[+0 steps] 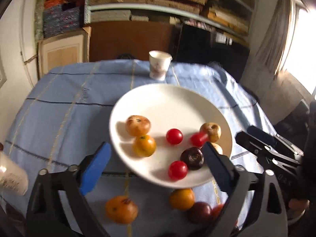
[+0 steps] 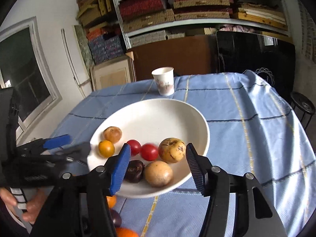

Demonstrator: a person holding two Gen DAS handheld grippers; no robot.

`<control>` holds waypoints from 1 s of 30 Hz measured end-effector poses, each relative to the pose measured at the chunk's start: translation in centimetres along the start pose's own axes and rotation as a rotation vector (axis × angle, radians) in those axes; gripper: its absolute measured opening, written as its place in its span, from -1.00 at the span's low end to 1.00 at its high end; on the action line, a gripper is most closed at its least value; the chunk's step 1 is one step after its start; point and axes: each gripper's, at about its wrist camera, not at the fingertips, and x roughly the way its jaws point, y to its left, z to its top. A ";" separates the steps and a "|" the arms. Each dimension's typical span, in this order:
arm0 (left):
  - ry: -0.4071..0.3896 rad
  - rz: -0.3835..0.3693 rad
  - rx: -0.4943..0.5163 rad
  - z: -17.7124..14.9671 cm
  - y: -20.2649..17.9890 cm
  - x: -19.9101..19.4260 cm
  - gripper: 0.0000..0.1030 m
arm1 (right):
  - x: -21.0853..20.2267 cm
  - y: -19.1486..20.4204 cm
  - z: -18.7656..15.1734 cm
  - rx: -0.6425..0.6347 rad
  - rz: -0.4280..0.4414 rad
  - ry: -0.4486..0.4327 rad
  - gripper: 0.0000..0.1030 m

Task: Organize fruits
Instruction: 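Move both open tools back to the loose fruit on the cloth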

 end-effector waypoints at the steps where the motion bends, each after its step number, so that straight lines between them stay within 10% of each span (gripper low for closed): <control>1: -0.010 0.016 -0.001 -0.2 0.2 -0.7 0.84 | -0.3 -0.1 -0.3 0.005 -0.001 0.003 0.16; 12: 0.015 0.208 -0.096 -7.6 5.7 -3.6 0.90 | -1.0 0.8 -6.7 0.086 0.112 0.175 0.16; 30: 0.030 0.179 -0.109 -8.1 6.3 -4.3 0.90 | 0.2 2.6 -8.2 0.042 0.135 0.260 0.16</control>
